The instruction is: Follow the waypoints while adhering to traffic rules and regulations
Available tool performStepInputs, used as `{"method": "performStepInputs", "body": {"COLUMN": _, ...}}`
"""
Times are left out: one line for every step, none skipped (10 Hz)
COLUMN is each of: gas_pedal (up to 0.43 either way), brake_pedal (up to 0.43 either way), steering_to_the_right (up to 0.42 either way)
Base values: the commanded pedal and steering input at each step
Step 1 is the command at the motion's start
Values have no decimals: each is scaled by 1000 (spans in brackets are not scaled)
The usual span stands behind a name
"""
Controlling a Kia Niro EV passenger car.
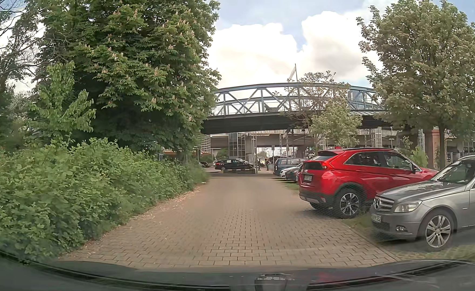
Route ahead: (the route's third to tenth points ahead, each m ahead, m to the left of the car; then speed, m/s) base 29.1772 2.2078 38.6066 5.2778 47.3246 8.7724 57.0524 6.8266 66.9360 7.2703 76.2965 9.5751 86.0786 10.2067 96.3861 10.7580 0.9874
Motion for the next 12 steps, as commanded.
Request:
{"method": "performStepInputs", "body": {"gas_pedal": 0, "brake_pedal": 0, "steering_to_the_right": -104}}
{"method": "performStepInputs", "body": {"gas_pedal": 0, "brake_pedal": 0, "steering_to_the_right": -104}}
{"method": "performStepInputs", "body": {"gas_pedal": 8, "brake_pedal": 0, "steering_to_the_right": -104}}
{"method": "performStepInputs", "body": {"gas_pedal": 20, "brake_pedal": 0, "steering_to_the_right": -104}}
{"method": "performStepInputs", "body": {"gas_pedal": 39, "brake_pedal": 0, "steering_to_the_right": -103}}
{"method": "performStepInputs", "body": {"gas_pedal": 47, "brake_pedal": 0, "steering_to_the_right": -102}}
{"method": "performStepInputs", "body": {"gas_pedal": 47, "brake_pedal": 0, "steering_to_the_right": -101}}
{"method": "performStepInputs", "body": {"gas_pedal": 47, "brake_pedal": 0, "steering_to_the_right": -101}}
{"method": "performStepInputs", "body": {"gas_pedal": 47, "brake_pedal": 0, "steering_to_the_right": -100}}
{"method": "performStepInputs", "body": {"gas_pedal": 47, "brake_pedal": 0, "steering_to_the_right": -97}}
{"method": "performStepInputs", "body": {"gas_pedal": 47, "brake_pedal": 0, "steering_to_the_right": -90}}
{"method": "performStepInputs", "body": {"gas_pedal": 47, "brake_pedal": 0, "steering_to_the_right": -81}}
